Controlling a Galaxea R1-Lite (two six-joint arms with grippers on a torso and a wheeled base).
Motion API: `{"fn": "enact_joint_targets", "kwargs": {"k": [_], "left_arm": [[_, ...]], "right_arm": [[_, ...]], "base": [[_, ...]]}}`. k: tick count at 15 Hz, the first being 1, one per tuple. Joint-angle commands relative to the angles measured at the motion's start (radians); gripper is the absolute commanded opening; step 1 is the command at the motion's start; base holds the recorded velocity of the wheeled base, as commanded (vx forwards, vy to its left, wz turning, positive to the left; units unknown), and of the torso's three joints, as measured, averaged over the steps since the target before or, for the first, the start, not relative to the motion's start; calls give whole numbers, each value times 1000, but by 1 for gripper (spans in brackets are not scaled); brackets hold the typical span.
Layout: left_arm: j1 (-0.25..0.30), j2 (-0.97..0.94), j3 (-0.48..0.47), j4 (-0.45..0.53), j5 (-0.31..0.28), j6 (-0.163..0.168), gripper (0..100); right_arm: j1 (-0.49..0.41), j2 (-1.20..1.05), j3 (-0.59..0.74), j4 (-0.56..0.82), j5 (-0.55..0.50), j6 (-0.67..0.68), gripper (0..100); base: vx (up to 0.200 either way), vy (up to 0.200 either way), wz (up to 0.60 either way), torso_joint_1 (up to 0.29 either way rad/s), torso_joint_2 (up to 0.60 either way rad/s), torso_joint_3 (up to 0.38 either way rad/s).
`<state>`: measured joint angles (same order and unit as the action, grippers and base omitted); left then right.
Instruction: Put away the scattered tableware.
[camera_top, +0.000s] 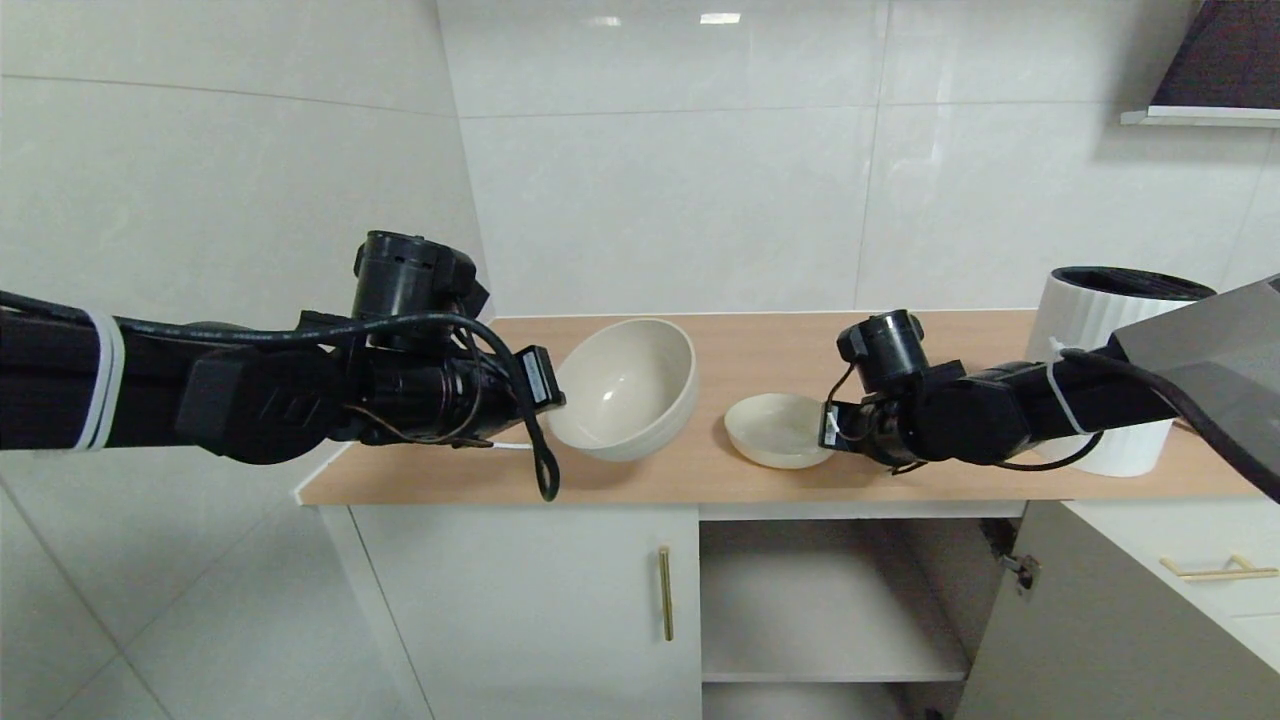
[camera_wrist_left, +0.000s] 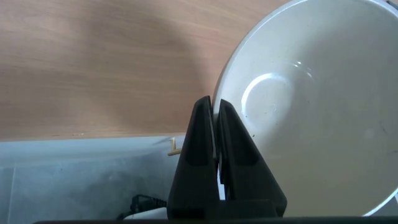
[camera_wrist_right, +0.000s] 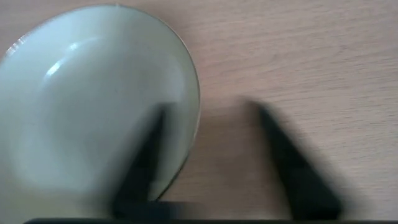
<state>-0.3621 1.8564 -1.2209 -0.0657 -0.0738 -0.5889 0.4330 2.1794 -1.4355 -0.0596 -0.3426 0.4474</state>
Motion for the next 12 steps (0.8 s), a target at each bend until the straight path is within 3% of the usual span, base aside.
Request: {"fn": "enact_joint_targets", "kwargs": {"k": [1,5,9,10,12], "left_arm": [[0,-2,0,0,0,0,0],[0,-28,20,1,-1,1,0],[0,-102,107,-2,-6,12,0],[0,-143,162,-5,-7,51,0],[0,-186,213,-5,-6,66,0]], "right_arm": [[1,-4,0,0,2,4,0],[1,-69,12,7,23,31,0],[0,-237,127,9,120,37,0],[0,-334,224,9,169,30,0],[0,-420,300,15,218,23,0]], "base": [[0,0,0,0,0,0],[0,0,0,0,0,0],[0,0,0,0,0,0],[0,0,0,0,0,0],[0,0,0,0,0,0]]}}
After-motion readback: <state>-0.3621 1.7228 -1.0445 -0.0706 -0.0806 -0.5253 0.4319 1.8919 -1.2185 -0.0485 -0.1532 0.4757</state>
